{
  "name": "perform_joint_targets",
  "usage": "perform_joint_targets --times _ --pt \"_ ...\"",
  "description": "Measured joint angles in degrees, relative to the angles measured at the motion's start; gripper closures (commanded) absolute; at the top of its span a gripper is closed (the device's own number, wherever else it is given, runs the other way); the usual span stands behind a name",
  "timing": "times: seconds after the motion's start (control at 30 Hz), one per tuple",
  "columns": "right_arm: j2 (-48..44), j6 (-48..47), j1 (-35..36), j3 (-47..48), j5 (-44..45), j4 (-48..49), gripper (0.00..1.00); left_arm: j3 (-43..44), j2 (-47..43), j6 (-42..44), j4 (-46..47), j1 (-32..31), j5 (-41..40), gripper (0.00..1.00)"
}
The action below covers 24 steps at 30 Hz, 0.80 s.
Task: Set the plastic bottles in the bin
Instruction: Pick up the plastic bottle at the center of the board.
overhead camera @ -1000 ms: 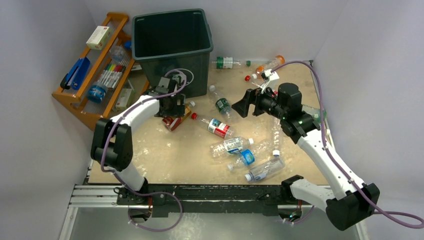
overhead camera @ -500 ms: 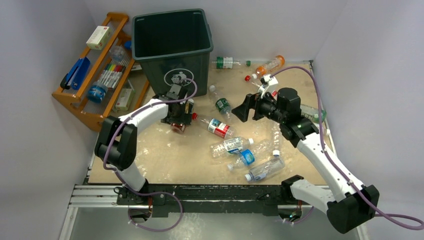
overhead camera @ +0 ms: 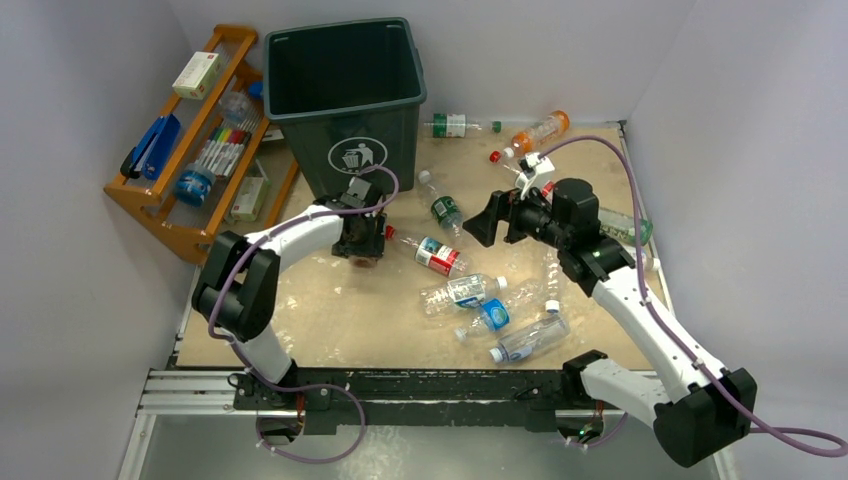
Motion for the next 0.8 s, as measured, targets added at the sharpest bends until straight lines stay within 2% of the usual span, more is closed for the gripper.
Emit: perform_joint_targets --times 0.13,0.37,0.57,0.8 --pt "0.0 0.0 0.0 -0.4 0.0 0.0 0.0 0.0 -0.4 -0.8 -0.3 0.0 -0.2 0.54" --pt "0.0 0.0 0.0 -0.9 0.0 0.1 0.0 2.0 -6.5 -1.9 -3.7 -0.6 0.7 0.54" --pt "0.0 0.0 0.0 -1.4 0.0 0.3 0.0 8.4 -14.6 -2.5 -6.8 -1.6 3.4 0.54" --pt "0.0 0.2 0.0 -1.4 0.0 0.5 0.0 15.5 -19.3 -2.5 -9.8 -1.6 8.0 0.54"
